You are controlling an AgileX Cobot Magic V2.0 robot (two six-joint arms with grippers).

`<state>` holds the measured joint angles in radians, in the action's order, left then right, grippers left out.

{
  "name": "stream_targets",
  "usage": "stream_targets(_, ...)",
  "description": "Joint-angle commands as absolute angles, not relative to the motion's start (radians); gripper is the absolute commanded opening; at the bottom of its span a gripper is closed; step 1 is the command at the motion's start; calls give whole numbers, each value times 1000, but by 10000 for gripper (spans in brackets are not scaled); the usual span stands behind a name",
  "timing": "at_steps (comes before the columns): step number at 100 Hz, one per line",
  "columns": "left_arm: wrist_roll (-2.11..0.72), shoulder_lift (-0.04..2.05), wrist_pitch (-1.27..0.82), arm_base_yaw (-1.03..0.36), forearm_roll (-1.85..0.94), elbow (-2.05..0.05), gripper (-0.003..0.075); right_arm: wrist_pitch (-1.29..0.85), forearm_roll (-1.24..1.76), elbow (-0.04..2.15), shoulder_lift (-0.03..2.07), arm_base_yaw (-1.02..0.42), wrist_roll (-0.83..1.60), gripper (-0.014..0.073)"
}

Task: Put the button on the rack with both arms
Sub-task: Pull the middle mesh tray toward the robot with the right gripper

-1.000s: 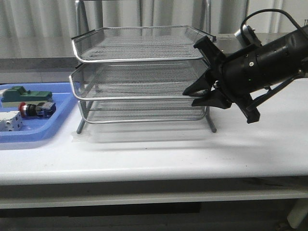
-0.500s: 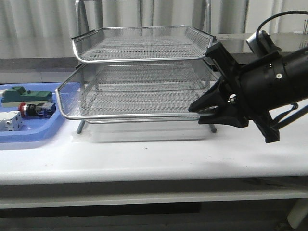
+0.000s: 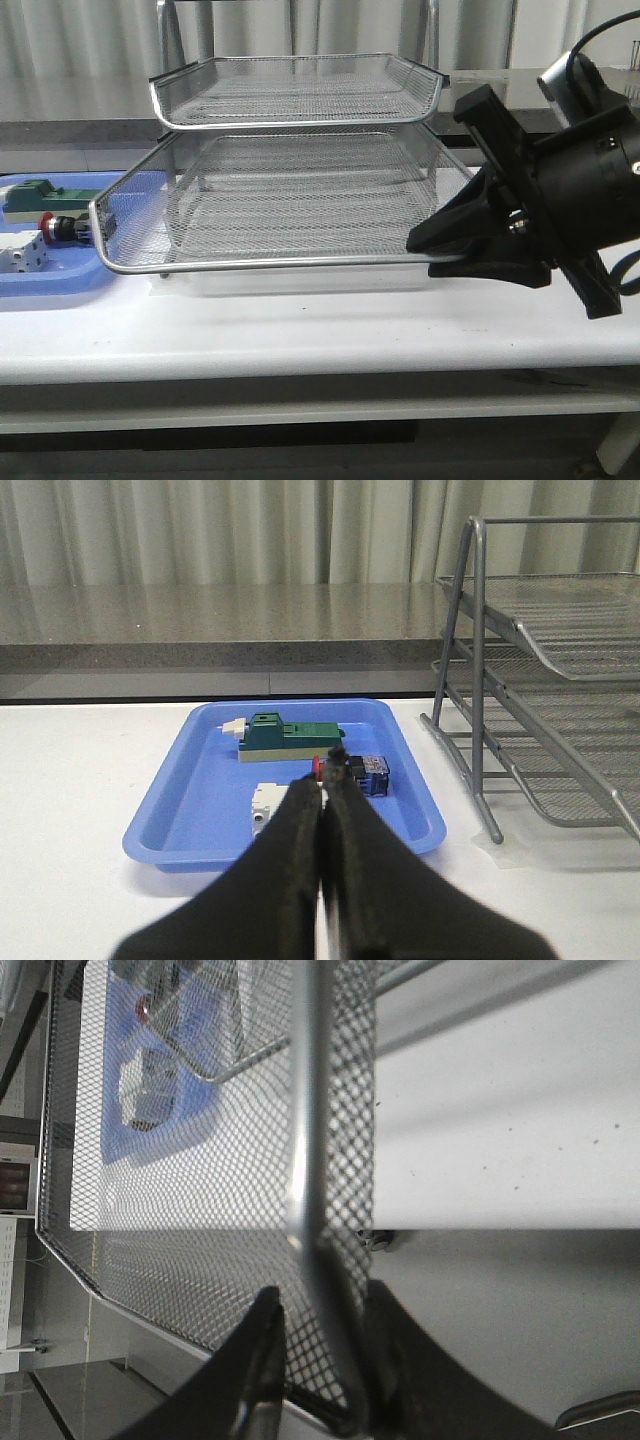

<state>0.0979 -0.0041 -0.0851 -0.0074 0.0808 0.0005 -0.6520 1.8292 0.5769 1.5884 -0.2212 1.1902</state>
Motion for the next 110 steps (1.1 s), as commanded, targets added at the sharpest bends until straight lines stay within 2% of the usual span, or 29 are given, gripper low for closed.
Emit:
stream_targets(1,108,-39,0,-6,80,47,-20,-727,1904,587,1549,-225,1213,197)
stream_targets(16,108,-39,0,-6,80,47,-20,-725,1904,587,1549,-225,1213,218)
stream_targets(35,108,-39,0,-6,80,47,-20,-726,1904,587,1549,-225,1214,405)
stream_targets(47,108,-39,0,-6,80,47,-20,-745,1904,587,1549,-225,1214,476)
stream_targets(93,108,-39,0,-6,80,47,-20,-737,1786,587,1452,-225,1196,480)
stream_targets(110,108,-39,0,-6,80,47,-20,-679,1605,587,1388,-225,1084,480)
